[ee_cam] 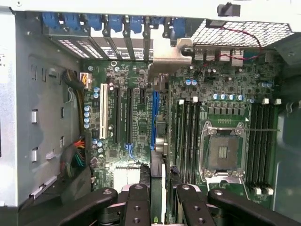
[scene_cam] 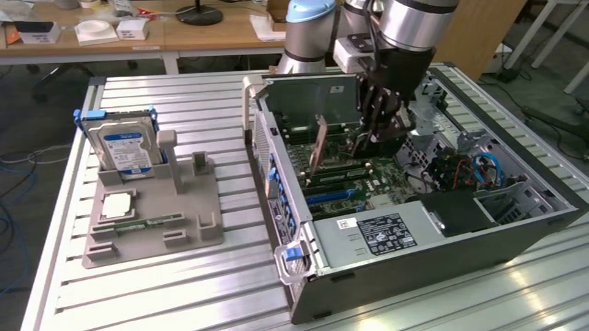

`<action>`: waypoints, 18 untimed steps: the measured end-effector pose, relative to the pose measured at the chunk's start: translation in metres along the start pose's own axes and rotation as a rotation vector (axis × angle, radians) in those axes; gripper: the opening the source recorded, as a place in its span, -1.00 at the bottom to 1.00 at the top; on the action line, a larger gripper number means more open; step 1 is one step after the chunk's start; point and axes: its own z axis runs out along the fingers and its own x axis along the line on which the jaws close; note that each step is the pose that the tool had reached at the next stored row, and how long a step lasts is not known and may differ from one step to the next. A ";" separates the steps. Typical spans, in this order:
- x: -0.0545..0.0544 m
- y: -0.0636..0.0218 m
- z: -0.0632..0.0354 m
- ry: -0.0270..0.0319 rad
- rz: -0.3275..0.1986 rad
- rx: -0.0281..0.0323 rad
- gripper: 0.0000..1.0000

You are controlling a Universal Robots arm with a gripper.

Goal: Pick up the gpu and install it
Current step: 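Insert the gpu into the slot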

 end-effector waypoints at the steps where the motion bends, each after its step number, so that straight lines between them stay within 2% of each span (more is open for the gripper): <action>1: 0.000 0.0005 0.0018 -0.0001 -0.004 0.0000 -0.47; 4: 0.000 0.0050 0.0072 -0.0001 -0.013 -0.0001 -0.47; 9: 0.000 0.0227 0.0162 0.0012 -0.010 0.0028 -0.47; 13: 0.001 0.0238 0.0224 0.0019 0.014 0.0057 -0.47; 18: 0.009 0.0240 0.0269 0.0019 0.024 0.0071 -0.47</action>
